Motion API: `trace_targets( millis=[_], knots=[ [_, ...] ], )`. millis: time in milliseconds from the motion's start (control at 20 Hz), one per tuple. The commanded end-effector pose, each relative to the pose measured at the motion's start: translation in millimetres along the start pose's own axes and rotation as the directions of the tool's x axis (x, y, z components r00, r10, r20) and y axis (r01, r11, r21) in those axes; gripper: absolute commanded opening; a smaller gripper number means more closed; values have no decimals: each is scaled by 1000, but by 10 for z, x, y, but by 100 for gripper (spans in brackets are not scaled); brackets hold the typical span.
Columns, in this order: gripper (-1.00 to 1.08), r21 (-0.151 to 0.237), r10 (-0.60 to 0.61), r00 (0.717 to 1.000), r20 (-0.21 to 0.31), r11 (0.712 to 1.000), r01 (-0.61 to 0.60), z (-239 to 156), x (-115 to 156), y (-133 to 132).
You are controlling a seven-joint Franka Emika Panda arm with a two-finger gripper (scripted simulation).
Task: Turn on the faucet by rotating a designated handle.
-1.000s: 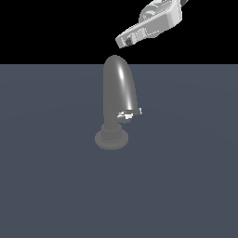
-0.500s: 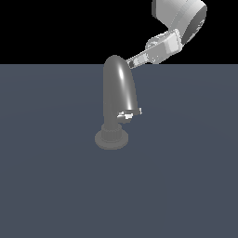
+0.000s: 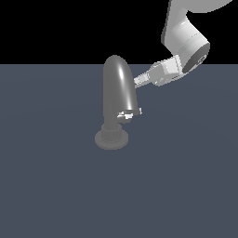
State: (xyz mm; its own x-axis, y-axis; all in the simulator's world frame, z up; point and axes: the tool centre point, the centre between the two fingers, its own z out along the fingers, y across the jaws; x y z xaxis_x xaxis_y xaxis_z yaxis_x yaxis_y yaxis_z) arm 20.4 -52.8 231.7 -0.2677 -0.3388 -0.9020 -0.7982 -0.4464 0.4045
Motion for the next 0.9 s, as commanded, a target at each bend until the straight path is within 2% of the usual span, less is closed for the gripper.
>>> trace_targets(
  millis=[0,200,400,850],
  knots=[
    [-100,14,39,998,55,999,-40,19,144,-46],
    [-100,32,93,987,134,995,-98,65,356,-99],
    [-100,40,124,975,182,990,-133,103,484,-125],
    [-100,43,138,969,204,988,-149,128,541,-135]
  ],
)
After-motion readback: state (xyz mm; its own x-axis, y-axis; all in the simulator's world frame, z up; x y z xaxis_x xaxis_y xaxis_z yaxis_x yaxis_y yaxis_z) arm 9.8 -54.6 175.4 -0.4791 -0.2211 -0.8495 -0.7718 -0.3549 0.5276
